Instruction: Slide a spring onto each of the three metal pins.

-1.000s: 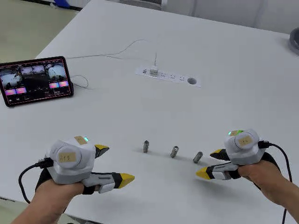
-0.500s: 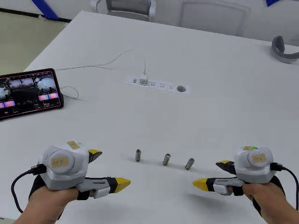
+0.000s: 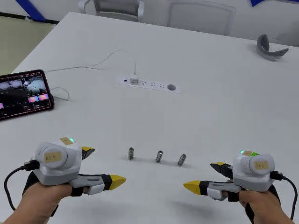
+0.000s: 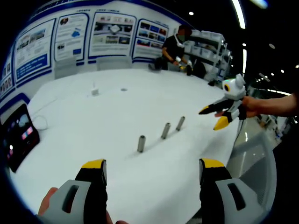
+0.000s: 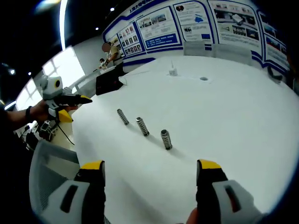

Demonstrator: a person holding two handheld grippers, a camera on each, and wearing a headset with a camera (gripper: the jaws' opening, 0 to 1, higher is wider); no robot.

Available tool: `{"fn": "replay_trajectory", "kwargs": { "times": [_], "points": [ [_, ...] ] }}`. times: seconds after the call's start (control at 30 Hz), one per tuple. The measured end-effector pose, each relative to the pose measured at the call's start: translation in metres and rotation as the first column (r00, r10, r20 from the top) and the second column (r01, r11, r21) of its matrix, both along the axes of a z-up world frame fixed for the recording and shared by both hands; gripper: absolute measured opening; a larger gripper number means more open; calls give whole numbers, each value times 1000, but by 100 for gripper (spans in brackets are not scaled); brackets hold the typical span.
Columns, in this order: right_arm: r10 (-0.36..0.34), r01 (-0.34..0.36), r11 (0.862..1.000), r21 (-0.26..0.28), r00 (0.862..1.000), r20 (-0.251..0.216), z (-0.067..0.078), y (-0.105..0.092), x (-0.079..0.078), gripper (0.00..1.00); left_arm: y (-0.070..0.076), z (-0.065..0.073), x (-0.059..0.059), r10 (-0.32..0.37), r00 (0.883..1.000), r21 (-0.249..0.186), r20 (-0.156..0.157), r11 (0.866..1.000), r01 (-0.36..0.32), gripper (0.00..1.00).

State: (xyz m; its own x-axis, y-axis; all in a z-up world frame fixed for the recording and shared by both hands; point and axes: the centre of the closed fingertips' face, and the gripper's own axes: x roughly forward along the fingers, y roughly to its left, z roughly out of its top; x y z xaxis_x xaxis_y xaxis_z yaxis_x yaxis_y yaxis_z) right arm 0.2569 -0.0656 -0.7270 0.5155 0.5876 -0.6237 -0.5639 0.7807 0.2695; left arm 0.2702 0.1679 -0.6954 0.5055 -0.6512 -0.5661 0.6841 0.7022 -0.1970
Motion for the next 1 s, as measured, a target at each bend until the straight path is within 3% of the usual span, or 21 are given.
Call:
{"fn": "replay_trajectory", "kwargs": {
  "times": [0.3, 0.47, 1.0],
  "points": [
    [-10, 10, 1000, 28, 1000, 5, 5, 10, -16, 86, 2, 0, -1, -24, 1000, -10, -18, 1000, 24, 85],
    [-24, 24, 999, 30, 1000, 2, 5, 9, -22, 86, 1, -2, -3, -59, 998, 7, -14, 998, 60, 79],
    [-26, 26, 999, 36, 1000, 1, 4, 11, -25, 88, 3, 0, -3, -58, 998, 0, -8, 998, 58, 83]
  ]
}}
